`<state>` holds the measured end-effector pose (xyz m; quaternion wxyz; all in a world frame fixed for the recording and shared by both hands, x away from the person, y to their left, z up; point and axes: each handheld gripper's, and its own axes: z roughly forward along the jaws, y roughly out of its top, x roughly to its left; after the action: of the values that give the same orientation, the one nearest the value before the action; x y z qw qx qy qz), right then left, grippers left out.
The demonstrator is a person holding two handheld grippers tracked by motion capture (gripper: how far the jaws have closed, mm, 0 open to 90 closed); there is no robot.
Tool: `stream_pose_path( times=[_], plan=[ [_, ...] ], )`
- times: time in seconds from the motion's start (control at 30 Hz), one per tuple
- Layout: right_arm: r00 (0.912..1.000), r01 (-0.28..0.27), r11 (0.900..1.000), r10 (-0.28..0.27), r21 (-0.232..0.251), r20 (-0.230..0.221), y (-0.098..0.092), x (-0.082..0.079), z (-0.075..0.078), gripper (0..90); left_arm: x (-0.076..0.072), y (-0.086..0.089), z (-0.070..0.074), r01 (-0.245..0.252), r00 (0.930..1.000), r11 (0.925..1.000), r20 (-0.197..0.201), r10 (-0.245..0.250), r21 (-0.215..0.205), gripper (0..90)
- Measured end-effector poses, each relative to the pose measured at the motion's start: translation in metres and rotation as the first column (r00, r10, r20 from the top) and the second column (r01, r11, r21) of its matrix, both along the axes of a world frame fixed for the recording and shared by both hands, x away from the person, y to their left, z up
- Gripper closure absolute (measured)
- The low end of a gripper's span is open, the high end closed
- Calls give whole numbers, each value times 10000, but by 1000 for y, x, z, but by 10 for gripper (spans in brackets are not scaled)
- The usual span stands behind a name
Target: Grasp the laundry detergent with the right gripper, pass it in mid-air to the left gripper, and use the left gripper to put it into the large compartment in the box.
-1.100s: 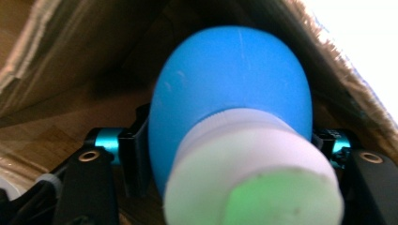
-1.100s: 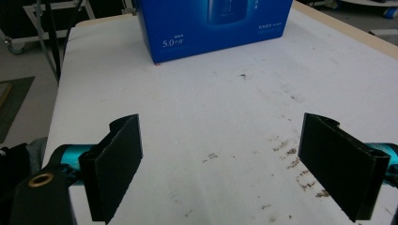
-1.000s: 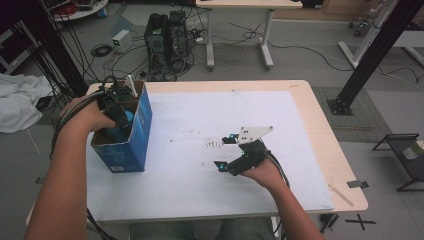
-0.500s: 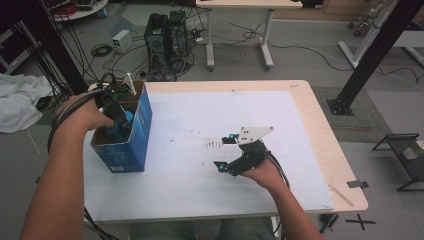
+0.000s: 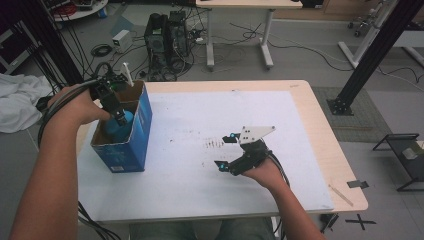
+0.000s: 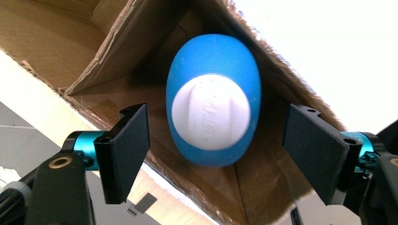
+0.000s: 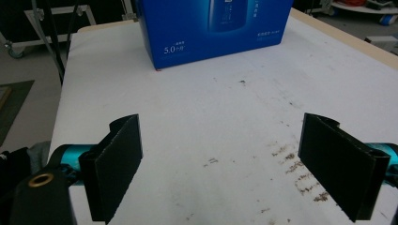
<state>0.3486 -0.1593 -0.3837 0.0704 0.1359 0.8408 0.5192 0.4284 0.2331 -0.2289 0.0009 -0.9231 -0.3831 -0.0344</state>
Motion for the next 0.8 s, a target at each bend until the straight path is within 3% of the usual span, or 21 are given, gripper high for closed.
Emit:
stream_pose_path(
  times=[0.07, 0.1, 0.13, 0.17, 0.33, 0.53, 0.73, 0.8],
  plan=[
    [10000, 25, 10000, -25, -34, 1, -1, 0, 1, 131, -1, -1, 6, 152, 9999, 9999, -50, -152, 13, 236],
    [10000, -15, 10000, 15, -24, 37, -1, 0, 1, 132, -3, -2, 6, -138, 9998, 9997, 103, 140, -206, 236],
    [9999, -61, 10000, 62, -64, 156, -1, 1, 2, 131, -3, -1, 10, 113, 9999, 9999, 3, -113, 59, 229],
    [9999, -38, 9999, 39, -107, 137, -1, 2, 2, 131, -4, -2, 12, 18, 10000, 10000, 79, -18, 38, 187],
    [9999, -113, 9997, 115, -214, 126, -3, 3, 8, 131, -8, -4, 25, 130, 9998, 9998, 168, -133, 134, 181],
    [9998, -52, 9997, 56, -227, 194, -5, 4, 15, 131, -14, -8, 37, -21, 9997, 9998, 227, 26, -217, 181],
    [9998, -189, 9993, 191, -312, 64, -12, 9, 26, 132, -18, -16, 48, 413, 9988, 9989, 282, -406, -238, 165],
    [9998, -178, 9988, 178, -453, 13, -12, 10, 29, 132, -19, -20, 50, 730, 9973, 9972, 127, -727, -188, 164]
  ],
)
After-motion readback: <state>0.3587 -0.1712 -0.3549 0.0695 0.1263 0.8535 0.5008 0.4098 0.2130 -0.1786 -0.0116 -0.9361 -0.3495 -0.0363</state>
